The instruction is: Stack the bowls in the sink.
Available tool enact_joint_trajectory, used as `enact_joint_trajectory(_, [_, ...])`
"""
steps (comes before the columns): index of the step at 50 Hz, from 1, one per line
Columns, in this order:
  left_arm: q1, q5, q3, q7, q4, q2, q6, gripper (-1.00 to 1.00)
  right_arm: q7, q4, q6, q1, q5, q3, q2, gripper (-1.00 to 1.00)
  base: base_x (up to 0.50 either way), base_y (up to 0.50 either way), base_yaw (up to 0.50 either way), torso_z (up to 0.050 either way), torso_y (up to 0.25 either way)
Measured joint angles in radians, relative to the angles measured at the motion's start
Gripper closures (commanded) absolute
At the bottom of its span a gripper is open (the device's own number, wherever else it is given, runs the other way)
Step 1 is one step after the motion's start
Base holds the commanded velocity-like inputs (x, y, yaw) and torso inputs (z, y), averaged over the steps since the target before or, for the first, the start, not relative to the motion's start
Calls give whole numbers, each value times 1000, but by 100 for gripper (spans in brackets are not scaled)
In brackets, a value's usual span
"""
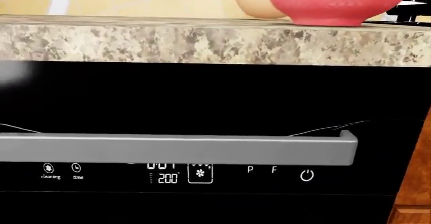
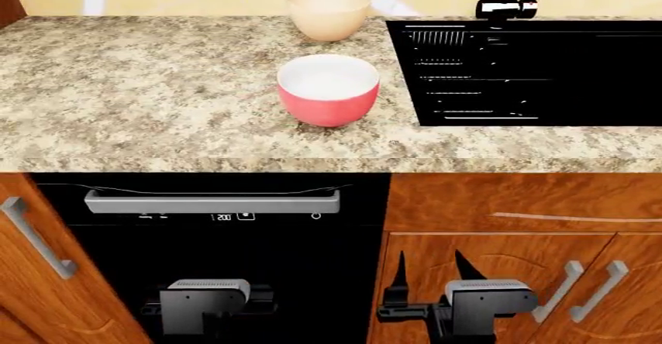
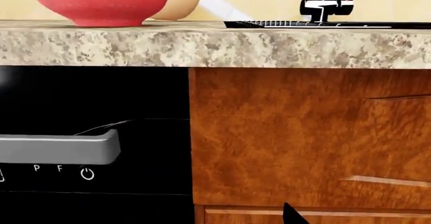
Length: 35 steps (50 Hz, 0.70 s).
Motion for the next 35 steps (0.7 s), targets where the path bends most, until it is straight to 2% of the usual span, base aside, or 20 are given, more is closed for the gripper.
enact_joint_trajectory(9, [10, -21, 1, -9, 46, -9, -32, -100, 38, -126, 104, -25, 5, 5, 27, -100, 0, 0, 0, 0, 0])
enact_joint_trajectory(13, [18, -48, -9, -23, 147, -35, -105, -100, 67, -311, 248, -41, 23, 27, 63, -100, 0, 0, 0, 0, 0])
enact_joint_trajectory(17, [12, -93, -40, -51, 297, -79, -228, -100, 120, -534, 463, -7, 87, 76, 119, -100, 0, 0, 0, 0, 0])
enact_joint_trajectory(20, [-13, -153, -90, -84, 431, -122, -353, -100, 260, -662, 577, 69, 238, 102, 244, -100, 0, 0, 0, 0, 0])
enact_joint_trajectory(24, [-117, -313, -205, -158, 597, -184, -578, -100, 515, -783, 662, 236, 552, 106, 444, -100, 0, 0, 0, 0, 0])
enact_joint_trajectory(29, [-372, -647, -348, -346, 694, -272, -884, -100, 777, -847, 751, 511, 954, 74, 634, -100, 0, 0, 0, 0, 0])
enact_joint_trajectory(35, [-717, -996, -382, -589, 657, -383, -1146, -100, 1015, -819, 873, 865, 1331, -22, 758, -100, 0, 0, 0, 0, 0])
